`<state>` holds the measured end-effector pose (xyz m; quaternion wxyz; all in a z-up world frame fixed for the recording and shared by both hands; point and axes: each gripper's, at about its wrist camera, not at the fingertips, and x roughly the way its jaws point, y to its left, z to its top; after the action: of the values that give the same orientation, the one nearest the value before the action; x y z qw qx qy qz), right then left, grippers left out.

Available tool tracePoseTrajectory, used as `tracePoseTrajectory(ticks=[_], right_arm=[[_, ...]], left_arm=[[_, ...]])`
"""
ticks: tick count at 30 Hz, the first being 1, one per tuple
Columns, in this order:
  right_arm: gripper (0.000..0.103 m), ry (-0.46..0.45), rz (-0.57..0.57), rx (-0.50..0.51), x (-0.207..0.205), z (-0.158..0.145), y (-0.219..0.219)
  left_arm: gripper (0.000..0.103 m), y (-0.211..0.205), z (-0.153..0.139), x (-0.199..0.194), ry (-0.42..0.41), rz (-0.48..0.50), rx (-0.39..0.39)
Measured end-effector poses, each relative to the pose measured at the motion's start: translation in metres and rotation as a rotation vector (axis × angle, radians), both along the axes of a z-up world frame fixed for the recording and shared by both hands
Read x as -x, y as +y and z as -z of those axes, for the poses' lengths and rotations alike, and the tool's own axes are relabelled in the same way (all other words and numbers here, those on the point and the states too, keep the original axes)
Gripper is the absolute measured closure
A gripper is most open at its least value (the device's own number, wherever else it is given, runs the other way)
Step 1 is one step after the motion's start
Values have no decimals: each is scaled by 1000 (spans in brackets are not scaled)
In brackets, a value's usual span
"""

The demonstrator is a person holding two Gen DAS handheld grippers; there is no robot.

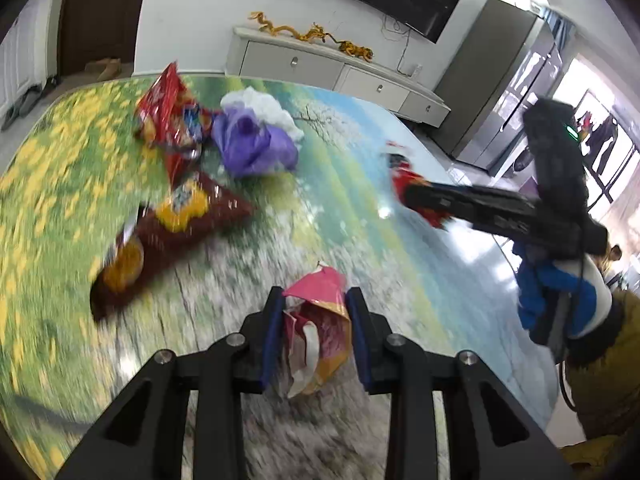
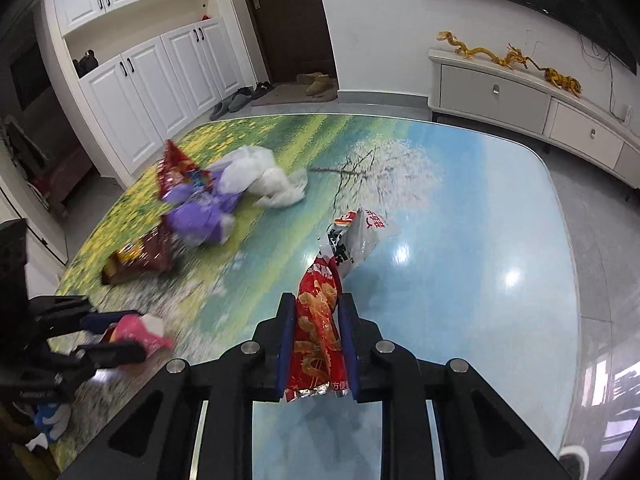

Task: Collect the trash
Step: 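Grasp the pink-and-gold wrapper with the left tool while the right tool grasps the red chip bag, then carry the pink wrapper and red chip bag over the trash bin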

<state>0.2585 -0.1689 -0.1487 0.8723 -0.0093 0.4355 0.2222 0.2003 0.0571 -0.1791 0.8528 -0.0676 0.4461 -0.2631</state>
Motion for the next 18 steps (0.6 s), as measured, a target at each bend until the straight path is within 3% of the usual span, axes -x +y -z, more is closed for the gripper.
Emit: tracePoseTrajectory(ticks=[5,11,18], right_arm=[[83,-6,25,-17,58,-12,-25],[83,-36,93,-10,111,-26,-60],[83,-74,219,-61,168,-36,-106]], left_arm=[[74,18,-8,31,19,-50,21],[74,39,-29,65,-16,-102,23],[74,32,-55,83,-46,-123,3]])
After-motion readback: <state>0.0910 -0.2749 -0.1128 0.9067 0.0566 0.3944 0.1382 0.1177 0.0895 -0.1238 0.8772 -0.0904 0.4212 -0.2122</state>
